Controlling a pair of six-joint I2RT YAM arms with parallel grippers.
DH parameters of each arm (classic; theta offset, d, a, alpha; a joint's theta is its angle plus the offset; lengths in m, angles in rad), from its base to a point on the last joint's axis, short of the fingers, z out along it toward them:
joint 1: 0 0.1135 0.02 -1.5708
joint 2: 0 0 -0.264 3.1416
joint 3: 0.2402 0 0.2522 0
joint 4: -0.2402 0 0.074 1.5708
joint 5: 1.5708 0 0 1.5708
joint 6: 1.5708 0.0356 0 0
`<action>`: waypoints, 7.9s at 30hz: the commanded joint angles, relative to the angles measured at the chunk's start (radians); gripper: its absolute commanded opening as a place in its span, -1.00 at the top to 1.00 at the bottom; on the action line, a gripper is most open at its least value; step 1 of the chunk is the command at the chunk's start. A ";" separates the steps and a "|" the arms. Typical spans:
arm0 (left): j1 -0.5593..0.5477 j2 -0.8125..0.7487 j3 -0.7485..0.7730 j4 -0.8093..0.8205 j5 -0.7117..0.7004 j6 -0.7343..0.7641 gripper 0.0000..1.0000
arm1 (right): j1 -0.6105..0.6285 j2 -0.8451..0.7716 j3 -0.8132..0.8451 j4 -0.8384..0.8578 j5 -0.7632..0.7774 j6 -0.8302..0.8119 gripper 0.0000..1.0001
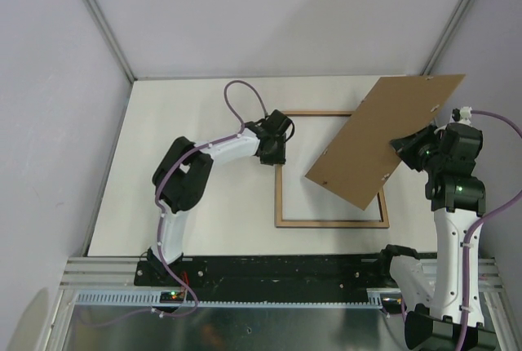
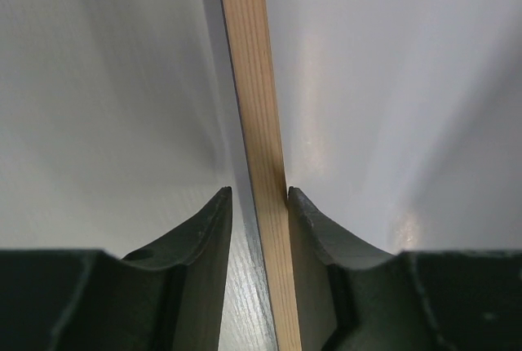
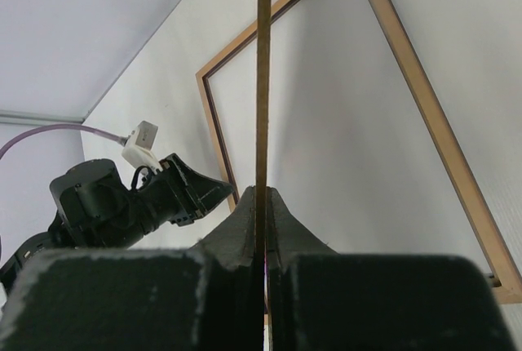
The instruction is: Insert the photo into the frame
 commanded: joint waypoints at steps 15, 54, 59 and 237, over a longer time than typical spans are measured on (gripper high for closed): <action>0.025 -0.142 -0.187 0.029 -0.076 0.076 0.74 | 0.038 0.114 0.026 0.226 -0.298 -0.028 1.00; 0.368 -0.564 -0.529 0.042 0.103 0.027 0.33 | 0.376 0.498 -0.339 0.905 -0.597 0.216 1.00; 0.386 -0.524 -0.544 0.063 0.103 -0.001 0.41 | 0.381 0.532 -0.349 0.948 -0.616 0.230 1.00; 0.355 -0.404 -0.514 0.131 0.145 -0.002 0.62 | 0.518 0.430 -0.318 0.297 0.228 -0.094 -0.29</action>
